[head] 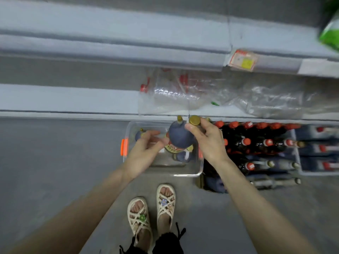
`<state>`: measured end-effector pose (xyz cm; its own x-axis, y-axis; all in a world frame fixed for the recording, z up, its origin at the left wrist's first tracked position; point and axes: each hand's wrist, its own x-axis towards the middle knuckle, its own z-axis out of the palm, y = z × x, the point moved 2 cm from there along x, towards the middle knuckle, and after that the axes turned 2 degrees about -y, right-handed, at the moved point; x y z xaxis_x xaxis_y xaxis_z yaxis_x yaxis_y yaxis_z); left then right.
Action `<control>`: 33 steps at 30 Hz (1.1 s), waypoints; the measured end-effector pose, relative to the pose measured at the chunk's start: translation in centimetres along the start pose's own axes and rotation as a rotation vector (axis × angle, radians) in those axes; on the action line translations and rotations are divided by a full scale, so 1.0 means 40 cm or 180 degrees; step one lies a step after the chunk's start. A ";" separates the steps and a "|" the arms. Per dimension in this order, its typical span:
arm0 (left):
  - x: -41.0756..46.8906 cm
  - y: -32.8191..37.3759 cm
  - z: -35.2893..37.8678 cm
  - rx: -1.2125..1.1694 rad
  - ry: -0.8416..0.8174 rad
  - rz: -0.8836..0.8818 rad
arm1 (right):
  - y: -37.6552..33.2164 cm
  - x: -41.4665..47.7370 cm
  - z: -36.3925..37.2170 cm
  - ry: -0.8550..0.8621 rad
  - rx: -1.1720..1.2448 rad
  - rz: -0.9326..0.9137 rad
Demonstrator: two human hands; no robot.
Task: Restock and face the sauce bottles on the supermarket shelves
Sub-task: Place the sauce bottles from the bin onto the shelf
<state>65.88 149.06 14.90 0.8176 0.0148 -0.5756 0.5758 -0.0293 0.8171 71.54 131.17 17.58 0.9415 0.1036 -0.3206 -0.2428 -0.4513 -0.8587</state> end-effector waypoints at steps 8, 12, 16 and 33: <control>-0.239 0.516 0.013 0.0343 -0.0494 0.0819 | -0.577 -0.159 -0.301 0.0456 -0.0155 -0.0785; -0.378 0.819 0.040 0.0503 -0.0899 0.1400 | -0.870 -0.277 -0.466 0.0732 -0.0430 -0.1276; -0.543 1.096 0.099 0.0739 -0.1287 0.1975 | -1.129 -0.420 -0.630 0.1017 -0.0585 -0.1807; -1.033 1.540 0.452 0.0870 -0.1655 0.3465 | -1.465 -0.921 -1.105 0.1765 -0.0753 -0.3009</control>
<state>67.49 128.58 88.42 0.7350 -0.5447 0.4038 -0.4736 0.0136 0.8806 61.40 114.61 97.39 0.7122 0.1114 0.6931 0.6198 -0.5635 -0.5462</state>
